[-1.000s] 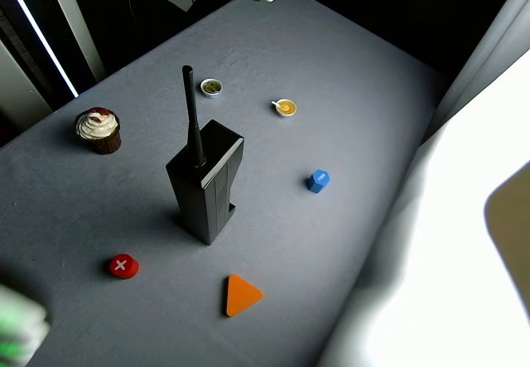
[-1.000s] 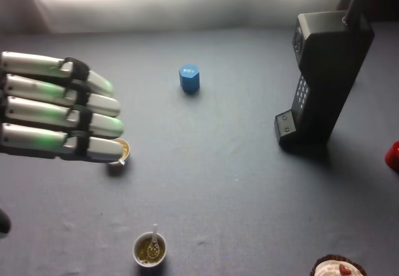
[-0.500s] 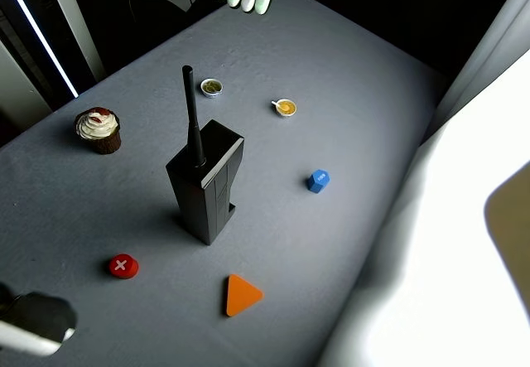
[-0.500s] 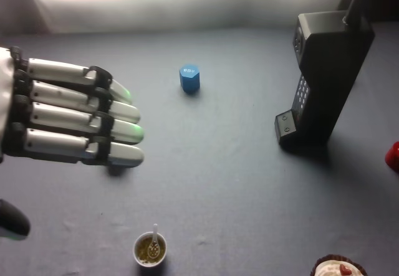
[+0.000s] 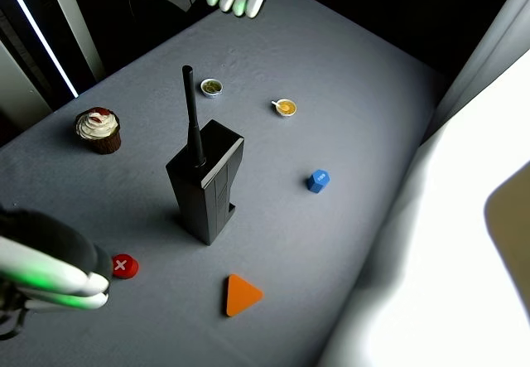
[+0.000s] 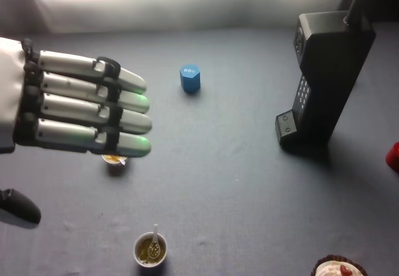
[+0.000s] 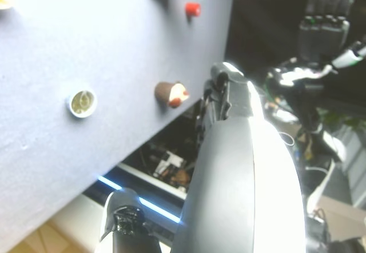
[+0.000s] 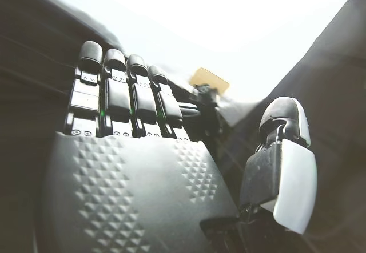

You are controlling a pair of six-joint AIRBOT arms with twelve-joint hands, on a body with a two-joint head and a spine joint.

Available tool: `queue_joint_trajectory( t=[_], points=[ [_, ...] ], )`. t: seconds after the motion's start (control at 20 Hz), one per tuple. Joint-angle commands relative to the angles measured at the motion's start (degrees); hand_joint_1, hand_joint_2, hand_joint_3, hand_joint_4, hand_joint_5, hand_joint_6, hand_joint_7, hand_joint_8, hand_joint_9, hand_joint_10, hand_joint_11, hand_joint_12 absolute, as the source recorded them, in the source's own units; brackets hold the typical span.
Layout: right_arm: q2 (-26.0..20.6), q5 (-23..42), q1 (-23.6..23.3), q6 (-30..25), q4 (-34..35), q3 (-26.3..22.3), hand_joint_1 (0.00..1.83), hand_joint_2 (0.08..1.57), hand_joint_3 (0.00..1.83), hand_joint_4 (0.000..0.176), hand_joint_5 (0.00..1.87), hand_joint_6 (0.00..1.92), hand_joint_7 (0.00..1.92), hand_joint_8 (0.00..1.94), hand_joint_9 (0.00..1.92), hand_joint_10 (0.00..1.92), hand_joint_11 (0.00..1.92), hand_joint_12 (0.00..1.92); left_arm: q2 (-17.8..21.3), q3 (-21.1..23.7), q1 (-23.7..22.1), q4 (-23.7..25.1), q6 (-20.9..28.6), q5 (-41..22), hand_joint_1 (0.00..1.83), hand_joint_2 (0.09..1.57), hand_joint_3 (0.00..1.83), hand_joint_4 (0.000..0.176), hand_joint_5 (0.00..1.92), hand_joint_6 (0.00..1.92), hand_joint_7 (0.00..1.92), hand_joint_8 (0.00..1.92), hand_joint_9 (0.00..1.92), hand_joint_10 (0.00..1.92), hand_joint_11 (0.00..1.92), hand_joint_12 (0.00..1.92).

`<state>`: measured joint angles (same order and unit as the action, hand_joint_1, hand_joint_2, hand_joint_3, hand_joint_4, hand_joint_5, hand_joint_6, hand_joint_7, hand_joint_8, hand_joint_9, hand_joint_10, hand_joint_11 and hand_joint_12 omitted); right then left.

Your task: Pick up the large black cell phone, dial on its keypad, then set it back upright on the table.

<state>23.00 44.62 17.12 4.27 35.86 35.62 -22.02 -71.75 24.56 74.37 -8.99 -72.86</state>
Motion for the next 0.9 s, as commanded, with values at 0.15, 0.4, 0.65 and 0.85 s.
queue_joint_trajectory(
  t=[0.15,0.4,0.65,0.85],
  points=[
    [-0.6,20.1,7.3,-9.3,-6.2,1.1,0.55,0.92,0.00,0.000,0.10,0.01,0.11,0.01,0.11,0.01,0.00,0.39,-0.5,0.5,-2.1,-4.8,-0.1,-3.6,0.41,1.13,0.00,0.000,0.13,0.00,0.16,0.01,0.16,0.01,0.00,0.39],
    [3.1,34.7,21.9,-14.7,0.2,0.7,0.85,0.94,0.00,0.000,0.14,0.00,0.12,0.00,0.10,0.00,0.00,0.37,-1.0,1.3,-2.3,-4.2,-0.1,-3.5,0.44,1.13,0.00,0.000,0.09,0.00,0.12,0.00,0.12,0.00,0.00,0.30],
    [8.9,41.3,30.3,-15.4,1.4,0.9,0.91,0.97,0.01,0.000,0.13,0.00,0.07,0.01,0.07,0.00,0.00,0.30,-1.8,1.5,-3.5,-3.6,-0.1,-3.3,0.41,1.14,0.00,0.000,0.10,0.00,0.14,0.00,0.13,0.00,0.00,0.30],
    [12.4,44.3,32.8,-16.2,-0.2,2.5,0.95,0.97,0.00,0.000,0.13,0.01,0.07,0.01,0.08,0.01,0.00,0.29,-2.2,1.6,-4.3,-3.6,-0.1,-3.3,0.42,1.14,0.00,0.000,0.12,0.00,0.16,0.00,0.15,0.00,0.00,0.35]
  ],
)
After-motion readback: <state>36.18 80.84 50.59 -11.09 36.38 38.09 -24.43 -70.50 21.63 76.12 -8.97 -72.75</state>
